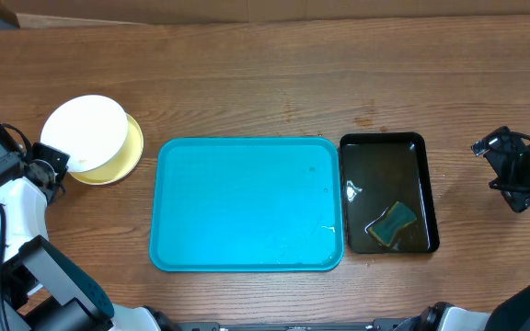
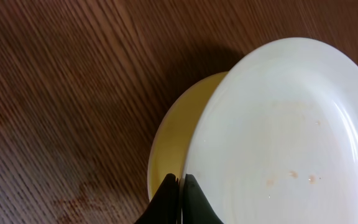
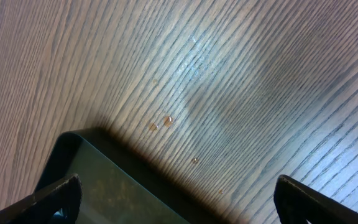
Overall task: Clean dirty plates on tray and stack at the side
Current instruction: 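Carry the white plate left and stack it on the yellow plate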
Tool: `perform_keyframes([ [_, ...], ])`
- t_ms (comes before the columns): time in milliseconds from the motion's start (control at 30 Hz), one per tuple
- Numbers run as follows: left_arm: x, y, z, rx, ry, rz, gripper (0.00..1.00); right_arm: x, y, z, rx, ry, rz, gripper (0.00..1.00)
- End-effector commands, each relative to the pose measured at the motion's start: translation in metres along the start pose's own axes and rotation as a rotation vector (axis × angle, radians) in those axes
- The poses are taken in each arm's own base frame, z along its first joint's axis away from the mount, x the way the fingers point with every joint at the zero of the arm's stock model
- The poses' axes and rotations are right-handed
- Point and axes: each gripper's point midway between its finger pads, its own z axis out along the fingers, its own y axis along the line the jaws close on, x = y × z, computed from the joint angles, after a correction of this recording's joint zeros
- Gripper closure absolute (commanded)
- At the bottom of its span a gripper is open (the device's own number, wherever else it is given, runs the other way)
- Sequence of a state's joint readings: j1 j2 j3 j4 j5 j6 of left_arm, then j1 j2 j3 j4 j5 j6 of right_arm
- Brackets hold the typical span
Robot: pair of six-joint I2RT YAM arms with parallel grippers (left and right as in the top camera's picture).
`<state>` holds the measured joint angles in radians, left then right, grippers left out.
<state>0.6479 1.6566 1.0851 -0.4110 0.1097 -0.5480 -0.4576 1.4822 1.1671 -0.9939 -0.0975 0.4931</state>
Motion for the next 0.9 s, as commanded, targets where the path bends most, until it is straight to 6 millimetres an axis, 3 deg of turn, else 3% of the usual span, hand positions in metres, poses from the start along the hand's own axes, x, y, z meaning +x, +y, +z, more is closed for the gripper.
perform_keyframes([
  [0, 0.002, 0.004, 0.003, -0.021, -0.004, -0.003, 0.96, -0.007, 0.003, -0.005, -0.007, -0.025, -0.004, 0.00],
  [133, 0.005, -0.001, 0.004, -0.012, -0.001, 0.007, 0.94, -0.007, 0.003, -0.005, -0.007, -0.025, -0.004, 0.00],
  [200, 0.006, -0.003, 0.004, -0.009, 0.002, 0.013, 0.78, -0.007, 0.003, -0.005, -0.007, -0.025, -0.004, 0.00],
  [333, 0.009, -0.011, 0.004, 0.008, 0.006, 0.028, 0.30, -0.007, 0.003, -0.005, -0.007, -0.025, -0.004, 0.00],
  [433, 0.017, -0.025, 0.004, 0.061, 0.031, 0.051, 0.18, -0.007, 0.003, -0.005, -0.007, -0.025, -0.004, 0.00],
  [533, 0.030, -0.055, 0.002, 0.187, 0.073, 0.152, 0.03, -0.007, 0.003, -0.005, -0.007, -0.025, -0.004, 0.00],
  [867, 0.081, -0.120, -0.005, 0.334, 0.112, 0.476, 0.00, -0.007, 0.003, -0.005, -0.007, -0.025, -0.004, 0.00],
])
